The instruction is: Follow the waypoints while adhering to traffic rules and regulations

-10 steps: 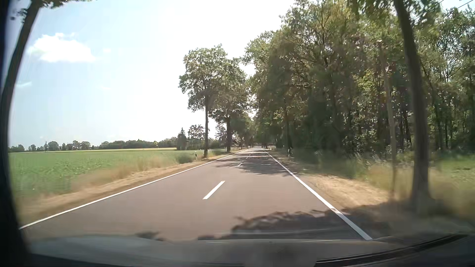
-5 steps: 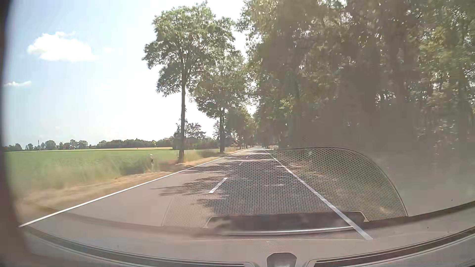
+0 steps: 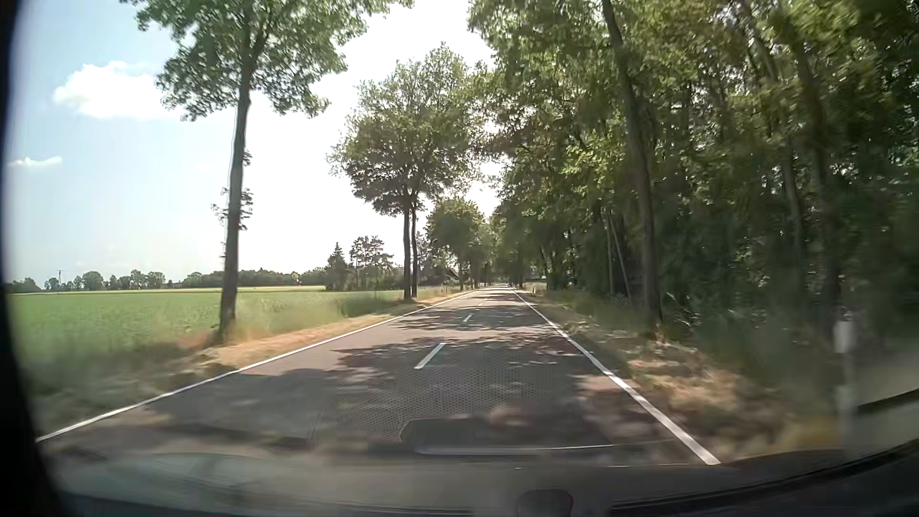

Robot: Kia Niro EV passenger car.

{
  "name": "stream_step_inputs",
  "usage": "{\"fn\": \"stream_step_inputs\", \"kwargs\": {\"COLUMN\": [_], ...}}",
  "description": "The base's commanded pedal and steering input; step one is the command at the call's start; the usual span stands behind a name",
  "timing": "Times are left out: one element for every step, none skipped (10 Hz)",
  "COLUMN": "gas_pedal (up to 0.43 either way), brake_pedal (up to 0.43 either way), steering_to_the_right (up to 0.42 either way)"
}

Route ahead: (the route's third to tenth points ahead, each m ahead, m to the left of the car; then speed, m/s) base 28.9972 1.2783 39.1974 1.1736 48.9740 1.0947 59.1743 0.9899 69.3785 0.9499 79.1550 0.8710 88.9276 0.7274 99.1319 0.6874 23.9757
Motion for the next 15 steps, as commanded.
{"fn": "stream_step_inputs", "kwargs": {"gas_pedal": [0.299,0.299,0.299,0.299,0.299,0.299,0.299,0.299,0.299,0.299,0.299,0.299,0.299,0.299,0.299], "brake_pedal": [0.006,0.006,0.006,0.006,0.006,0.006,0.006,0.006,0.006,0.006,0.006,0.006,0.006,0.006,0.006], "steering_to_the_right": [0.002,0.003,0.003,0.003,0.003,0.002,0.003,0.002,0.003,0.003,0.003,0.002,0.003,0.003,0.003]}}
